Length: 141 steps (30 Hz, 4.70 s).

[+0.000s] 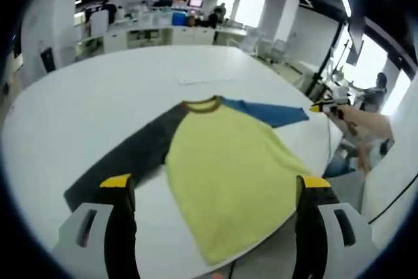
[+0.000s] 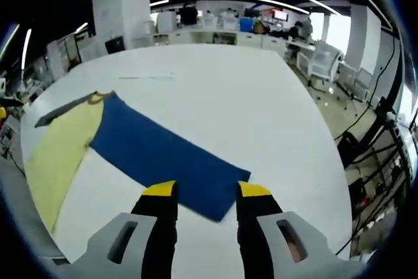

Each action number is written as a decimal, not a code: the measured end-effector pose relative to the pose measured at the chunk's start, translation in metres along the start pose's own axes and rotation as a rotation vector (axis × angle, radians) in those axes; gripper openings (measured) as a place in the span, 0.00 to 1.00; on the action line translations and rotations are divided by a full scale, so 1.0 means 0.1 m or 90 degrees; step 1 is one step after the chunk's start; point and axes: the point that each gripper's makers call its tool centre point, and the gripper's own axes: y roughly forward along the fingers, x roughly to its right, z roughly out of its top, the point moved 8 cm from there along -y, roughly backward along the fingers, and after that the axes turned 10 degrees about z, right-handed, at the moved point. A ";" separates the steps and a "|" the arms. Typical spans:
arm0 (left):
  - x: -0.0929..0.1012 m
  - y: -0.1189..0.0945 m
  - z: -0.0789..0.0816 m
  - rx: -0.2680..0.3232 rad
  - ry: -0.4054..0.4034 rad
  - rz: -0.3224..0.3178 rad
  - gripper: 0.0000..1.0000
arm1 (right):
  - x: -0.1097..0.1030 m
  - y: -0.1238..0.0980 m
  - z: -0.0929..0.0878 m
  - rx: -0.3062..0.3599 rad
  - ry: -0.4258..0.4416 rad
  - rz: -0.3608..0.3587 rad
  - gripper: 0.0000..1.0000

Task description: Fold the garment on the visible template until the final outline fits inside the template.

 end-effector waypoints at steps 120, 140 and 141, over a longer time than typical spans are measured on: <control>0.19 -0.19 -0.14 0.054 -0.014 -0.034 0.95 | 0.01 -0.28 1.40 0.007 -0.084 -0.041 0.02; 0.24 -0.45 -0.23 0.084 -0.015 -0.044 0.95 | -0.85 -0.37 2.08 0.037 -0.203 0.030 0.02; 0.24 -0.46 -0.24 0.084 -0.015 -0.044 0.95 | -0.88 -0.38 2.10 0.038 -0.210 0.036 0.02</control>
